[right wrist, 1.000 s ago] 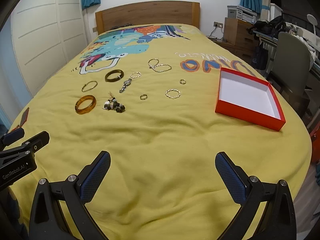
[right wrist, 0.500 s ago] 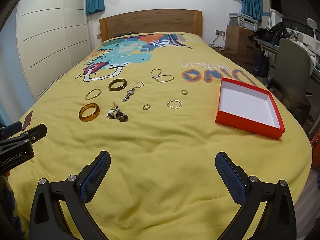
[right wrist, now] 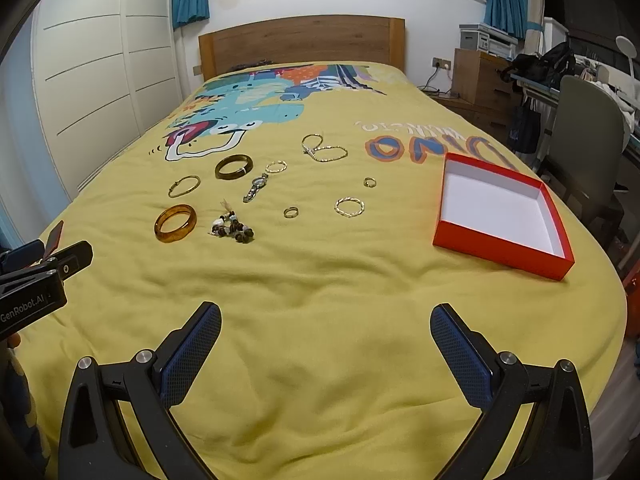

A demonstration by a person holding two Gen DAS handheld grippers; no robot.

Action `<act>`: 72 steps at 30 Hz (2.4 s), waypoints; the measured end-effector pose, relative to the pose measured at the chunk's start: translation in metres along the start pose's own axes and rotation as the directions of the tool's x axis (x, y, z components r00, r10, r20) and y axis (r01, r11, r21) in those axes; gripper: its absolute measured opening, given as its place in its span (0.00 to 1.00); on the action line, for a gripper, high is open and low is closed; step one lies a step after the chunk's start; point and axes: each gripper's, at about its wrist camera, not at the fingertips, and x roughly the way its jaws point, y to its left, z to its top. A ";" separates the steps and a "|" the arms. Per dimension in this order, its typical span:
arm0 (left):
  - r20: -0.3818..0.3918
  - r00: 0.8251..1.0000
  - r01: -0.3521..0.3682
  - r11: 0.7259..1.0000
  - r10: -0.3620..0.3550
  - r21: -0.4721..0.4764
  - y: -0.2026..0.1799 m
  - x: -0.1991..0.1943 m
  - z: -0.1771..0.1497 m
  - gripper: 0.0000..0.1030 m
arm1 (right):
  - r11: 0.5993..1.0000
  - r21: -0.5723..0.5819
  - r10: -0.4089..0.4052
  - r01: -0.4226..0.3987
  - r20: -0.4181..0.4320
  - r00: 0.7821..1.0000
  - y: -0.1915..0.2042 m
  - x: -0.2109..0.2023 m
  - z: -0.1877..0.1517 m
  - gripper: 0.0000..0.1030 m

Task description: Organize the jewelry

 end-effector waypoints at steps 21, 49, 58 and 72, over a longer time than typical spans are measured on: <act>-0.060 0.998 0.010 1.000 -0.009 0.009 -0.002 0.024 -0.004 0.83 | 0.999 0.018 0.038 -0.038 -0.038 0.999 -0.007 0.020 -0.001 1.00; -0.244 0.955 0.118 0.971 -0.169 -0.210 0.066 0.193 0.064 0.80 | 0.893 -0.121 0.399 -0.432 -0.227 0.888 0.063 0.150 0.061 0.68; -0.311 0.933 0.125 0.973 -0.181 -0.194 0.057 0.239 0.060 0.60 | 0.851 -0.174 0.431 -0.496 -0.306 0.849 0.098 0.209 0.080 0.61; -0.328 0.933 0.106 0.983 -0.150 -0.147 0.049 0.243 0.058 0.09 | 0.869 -0.213 0.364 -0.446 -0.334 0.869 0.103 0.233 0.069 0.13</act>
